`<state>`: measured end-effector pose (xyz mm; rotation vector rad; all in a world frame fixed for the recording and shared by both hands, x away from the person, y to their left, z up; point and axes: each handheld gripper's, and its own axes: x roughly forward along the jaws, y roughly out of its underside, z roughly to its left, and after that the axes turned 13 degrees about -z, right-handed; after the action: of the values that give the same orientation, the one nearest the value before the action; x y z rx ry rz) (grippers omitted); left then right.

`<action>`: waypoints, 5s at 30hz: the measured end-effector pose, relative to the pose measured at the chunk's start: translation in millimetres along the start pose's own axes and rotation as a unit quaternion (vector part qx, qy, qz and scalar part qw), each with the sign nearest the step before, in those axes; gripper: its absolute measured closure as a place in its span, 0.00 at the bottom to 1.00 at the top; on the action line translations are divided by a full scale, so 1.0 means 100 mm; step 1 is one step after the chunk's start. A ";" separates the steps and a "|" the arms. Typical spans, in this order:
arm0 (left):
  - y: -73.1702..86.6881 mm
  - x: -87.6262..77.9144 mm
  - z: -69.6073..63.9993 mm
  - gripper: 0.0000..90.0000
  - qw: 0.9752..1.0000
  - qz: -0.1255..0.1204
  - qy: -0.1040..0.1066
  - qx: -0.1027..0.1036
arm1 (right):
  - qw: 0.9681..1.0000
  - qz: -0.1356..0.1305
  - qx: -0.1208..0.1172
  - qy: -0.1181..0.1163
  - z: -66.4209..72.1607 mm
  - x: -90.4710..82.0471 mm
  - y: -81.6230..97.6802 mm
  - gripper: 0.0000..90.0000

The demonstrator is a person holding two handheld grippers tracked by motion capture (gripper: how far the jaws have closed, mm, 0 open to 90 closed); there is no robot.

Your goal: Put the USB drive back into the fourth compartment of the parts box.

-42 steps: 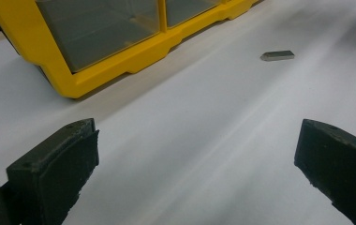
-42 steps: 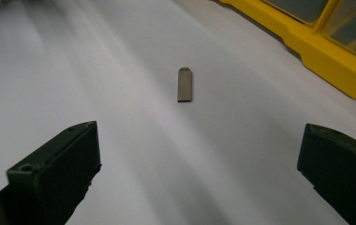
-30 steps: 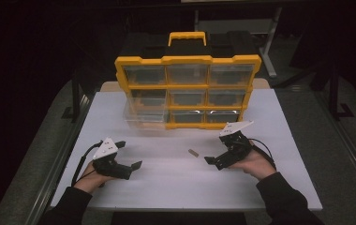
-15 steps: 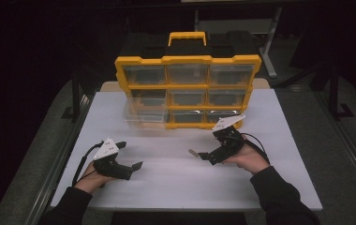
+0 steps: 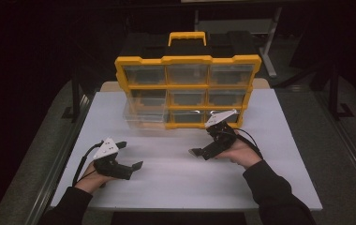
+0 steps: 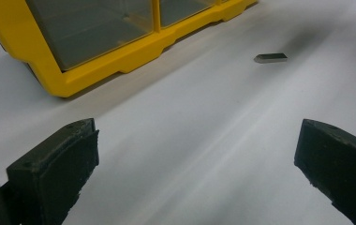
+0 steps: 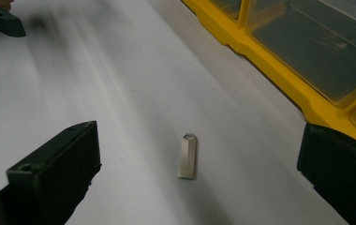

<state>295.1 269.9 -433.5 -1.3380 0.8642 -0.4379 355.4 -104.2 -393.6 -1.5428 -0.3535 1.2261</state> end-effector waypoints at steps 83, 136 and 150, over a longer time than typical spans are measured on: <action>-0.01 0.00 -0.01 0.00 1.000 -0.001 0.010 0.001 | 0.993 0.120 -0.017 -0.009 -0.01 0.53 0.19 0.84; 0.00 0.00 -0.01 0.00 1.000 0.000 0.015 -0.003 | 0.992 0.107 -0.046 -0.048 0.05 0.20 -0.14 0.87; 0.01 0.00 -0.01 0.00 1.000 0.004 0.016 0.000 | 0.992 0.091 -0.057 -0.060 0.08 0.13 -0.32 0.87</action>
<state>294.0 269.2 -434.7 -1.3296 0.8960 -0.4552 365.8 -78.7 -372.0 -1.6307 -0.3712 1.4673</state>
